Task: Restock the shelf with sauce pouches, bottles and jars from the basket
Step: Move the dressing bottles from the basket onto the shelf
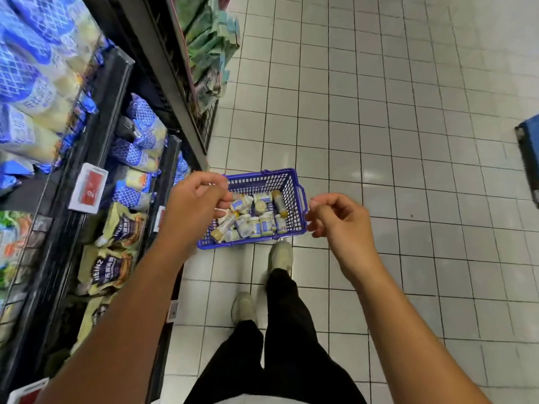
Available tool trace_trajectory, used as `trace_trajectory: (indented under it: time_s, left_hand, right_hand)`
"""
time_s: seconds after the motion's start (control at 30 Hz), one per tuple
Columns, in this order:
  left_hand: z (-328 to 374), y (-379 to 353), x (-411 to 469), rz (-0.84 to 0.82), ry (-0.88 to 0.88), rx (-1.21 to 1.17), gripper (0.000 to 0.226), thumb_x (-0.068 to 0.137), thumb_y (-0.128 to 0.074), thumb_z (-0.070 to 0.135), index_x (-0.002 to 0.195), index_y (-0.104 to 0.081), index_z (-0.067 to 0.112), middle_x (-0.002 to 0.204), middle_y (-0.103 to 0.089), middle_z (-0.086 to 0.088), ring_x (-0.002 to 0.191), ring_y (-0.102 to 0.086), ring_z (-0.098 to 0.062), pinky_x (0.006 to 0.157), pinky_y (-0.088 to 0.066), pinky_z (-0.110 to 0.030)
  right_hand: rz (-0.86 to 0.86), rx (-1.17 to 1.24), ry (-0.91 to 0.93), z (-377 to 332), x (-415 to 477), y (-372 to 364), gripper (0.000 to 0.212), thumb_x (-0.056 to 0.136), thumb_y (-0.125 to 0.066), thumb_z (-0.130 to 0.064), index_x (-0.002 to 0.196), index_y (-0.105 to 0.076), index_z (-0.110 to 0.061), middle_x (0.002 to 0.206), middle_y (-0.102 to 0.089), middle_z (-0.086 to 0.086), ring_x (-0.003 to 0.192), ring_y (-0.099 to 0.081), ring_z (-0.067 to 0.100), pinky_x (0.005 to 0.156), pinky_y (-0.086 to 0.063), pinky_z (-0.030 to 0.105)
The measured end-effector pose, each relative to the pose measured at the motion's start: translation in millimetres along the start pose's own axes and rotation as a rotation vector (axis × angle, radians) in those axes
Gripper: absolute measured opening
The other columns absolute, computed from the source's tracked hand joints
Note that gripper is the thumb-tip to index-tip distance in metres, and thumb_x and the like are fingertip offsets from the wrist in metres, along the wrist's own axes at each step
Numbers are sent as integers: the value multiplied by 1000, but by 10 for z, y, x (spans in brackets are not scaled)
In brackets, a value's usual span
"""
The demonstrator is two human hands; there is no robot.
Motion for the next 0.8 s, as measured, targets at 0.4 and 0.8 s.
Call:
trace_trajectory:
  time_s: [0.4, 0.8]
  left_hand:
    - [-631, -517, 1551, 78, 271, -13, 7, 94, -61, 21, 90, -68, 21, 67, -73, 5, 62, -69, -5, 54, -55, -21]
    - [-2467, -570, 2832, 157, 653, -28, 17, 94, -62, 24, 80, -68, 17, 57, -67, 3, 51, -62, -11, 51, -54, -24]
  right_hand:
    - [-73, -185, -208, 598, 1644, -3, 10, 95, -60, -13, 89, -67, -13, 74, -70, 1, 59, -64, 5, 52, -51, 19]
    - [-121, -217, -473, 2385, 2973, -456, 27, 93, -62, -24, 95, -67, 2, 65, -69, -1, 53, -62, 11, 55, -54, 28]
Point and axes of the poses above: each hand's wrist, its own x-axis towards the middle knuckle, its own y-axis out of the back of the hand, z = x × y, the point moved 3 cm from there along x, towards the middle knuckle
